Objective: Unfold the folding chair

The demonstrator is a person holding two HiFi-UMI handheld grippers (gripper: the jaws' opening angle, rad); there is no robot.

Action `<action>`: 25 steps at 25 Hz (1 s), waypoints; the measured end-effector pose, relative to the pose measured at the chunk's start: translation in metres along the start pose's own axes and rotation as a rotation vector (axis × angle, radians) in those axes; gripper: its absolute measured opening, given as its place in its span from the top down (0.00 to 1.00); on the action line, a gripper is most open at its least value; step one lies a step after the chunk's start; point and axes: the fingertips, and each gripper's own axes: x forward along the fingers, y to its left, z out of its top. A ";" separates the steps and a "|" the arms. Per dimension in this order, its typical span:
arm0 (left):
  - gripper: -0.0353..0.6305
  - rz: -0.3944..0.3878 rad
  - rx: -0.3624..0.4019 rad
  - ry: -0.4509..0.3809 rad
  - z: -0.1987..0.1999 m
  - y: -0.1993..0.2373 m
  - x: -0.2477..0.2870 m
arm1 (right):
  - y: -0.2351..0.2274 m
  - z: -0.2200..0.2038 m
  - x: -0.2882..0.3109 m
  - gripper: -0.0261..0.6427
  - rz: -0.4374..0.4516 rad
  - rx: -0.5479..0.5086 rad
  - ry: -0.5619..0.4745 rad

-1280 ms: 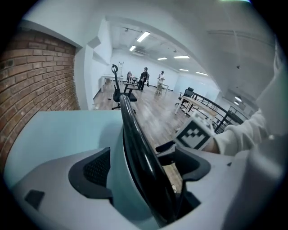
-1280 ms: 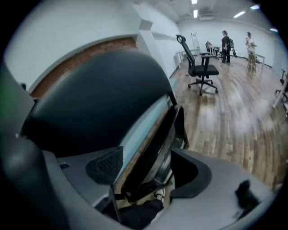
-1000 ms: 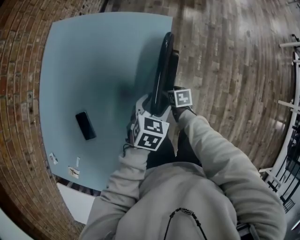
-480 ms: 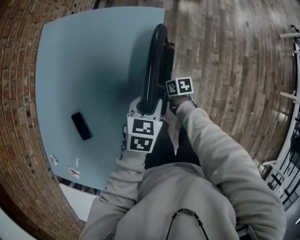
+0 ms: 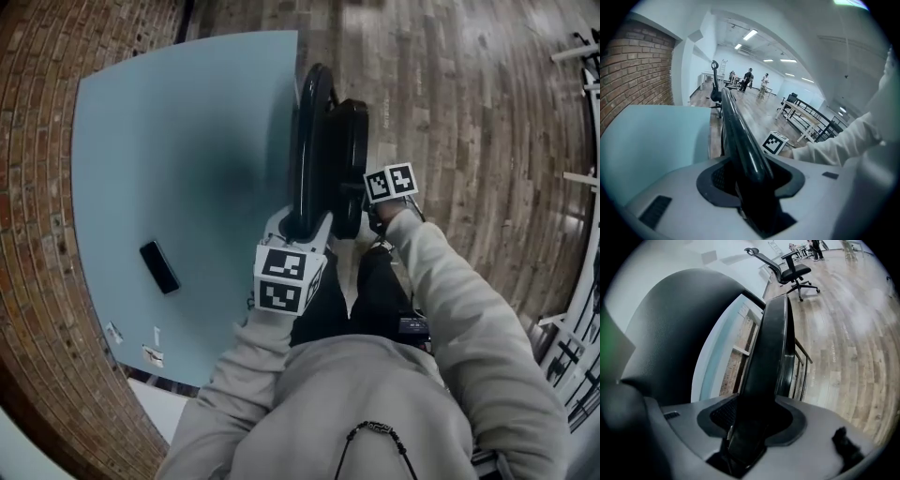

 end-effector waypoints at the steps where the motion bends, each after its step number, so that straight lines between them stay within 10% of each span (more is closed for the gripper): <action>1: 0.70 -0.007 -0.003 -0.007 0.003 -0.008 0.005 | -0.010 0.000 -0.009 0.70 0.016 0.001 -0.002; 25: 0.75 -0.081 -0.122 -0.045 -0.044 -0.056 0.114 | -0.355 -0.104 -0.085 0.67 0.421 0.172 -0.100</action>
